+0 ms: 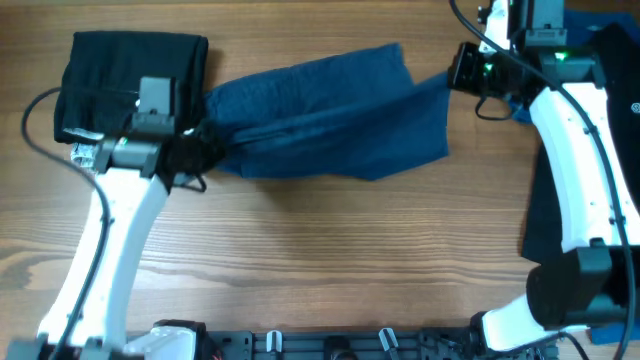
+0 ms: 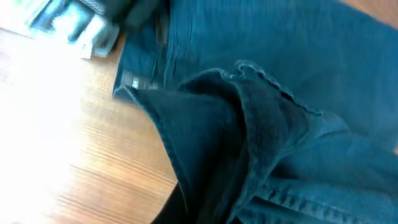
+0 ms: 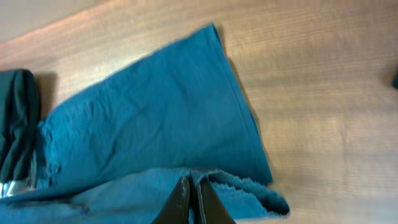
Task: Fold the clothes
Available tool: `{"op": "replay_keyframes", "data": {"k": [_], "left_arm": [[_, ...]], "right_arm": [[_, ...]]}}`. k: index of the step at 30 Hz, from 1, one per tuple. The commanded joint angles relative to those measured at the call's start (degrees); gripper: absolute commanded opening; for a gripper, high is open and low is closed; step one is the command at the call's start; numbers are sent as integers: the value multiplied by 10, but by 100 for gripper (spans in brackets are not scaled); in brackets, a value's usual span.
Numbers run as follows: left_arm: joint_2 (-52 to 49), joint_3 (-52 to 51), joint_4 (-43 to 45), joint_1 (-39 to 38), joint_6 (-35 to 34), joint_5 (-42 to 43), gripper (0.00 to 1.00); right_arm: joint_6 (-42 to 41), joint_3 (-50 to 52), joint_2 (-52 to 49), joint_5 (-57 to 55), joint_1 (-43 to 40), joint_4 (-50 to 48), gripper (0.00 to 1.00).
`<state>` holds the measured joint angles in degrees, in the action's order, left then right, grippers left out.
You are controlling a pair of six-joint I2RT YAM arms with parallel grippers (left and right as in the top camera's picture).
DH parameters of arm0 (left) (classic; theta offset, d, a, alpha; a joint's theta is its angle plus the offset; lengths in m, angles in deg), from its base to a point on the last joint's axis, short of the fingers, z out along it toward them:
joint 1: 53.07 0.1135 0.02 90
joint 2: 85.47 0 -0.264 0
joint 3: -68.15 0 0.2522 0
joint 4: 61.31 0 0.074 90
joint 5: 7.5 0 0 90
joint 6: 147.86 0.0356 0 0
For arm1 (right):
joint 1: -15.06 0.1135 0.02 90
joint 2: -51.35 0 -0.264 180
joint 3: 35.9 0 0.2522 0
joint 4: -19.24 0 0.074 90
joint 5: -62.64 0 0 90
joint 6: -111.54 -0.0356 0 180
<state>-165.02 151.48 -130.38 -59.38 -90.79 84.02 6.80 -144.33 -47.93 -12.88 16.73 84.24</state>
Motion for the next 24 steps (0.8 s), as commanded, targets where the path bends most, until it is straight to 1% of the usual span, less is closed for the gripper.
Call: {"op": "replay_keyframes", "data": {"k": [1,5,10,16,20,24], "left_arm": [[-70,9,71,10,-3,-45,4],[-106,9,149,11,-3,-86,4],[-121,9,217,11,-3,-91,4],[-161,9,243,11,-3,-91,4],[-217,9,262,10,-3,-91,4],[-280,9,280,-2,-3,-89,4]], "right_arm": [[11,-14,-41,-4,9,-40,4],[10,-14,-85,5,26,-106,4],[11,-14,-132,5,44,-166,4],[11,-14,-196,5,58,-205,4],[10,-14,-237,5,64,-217,4],[6,-8,-253,-1,63,-203,4]]}}
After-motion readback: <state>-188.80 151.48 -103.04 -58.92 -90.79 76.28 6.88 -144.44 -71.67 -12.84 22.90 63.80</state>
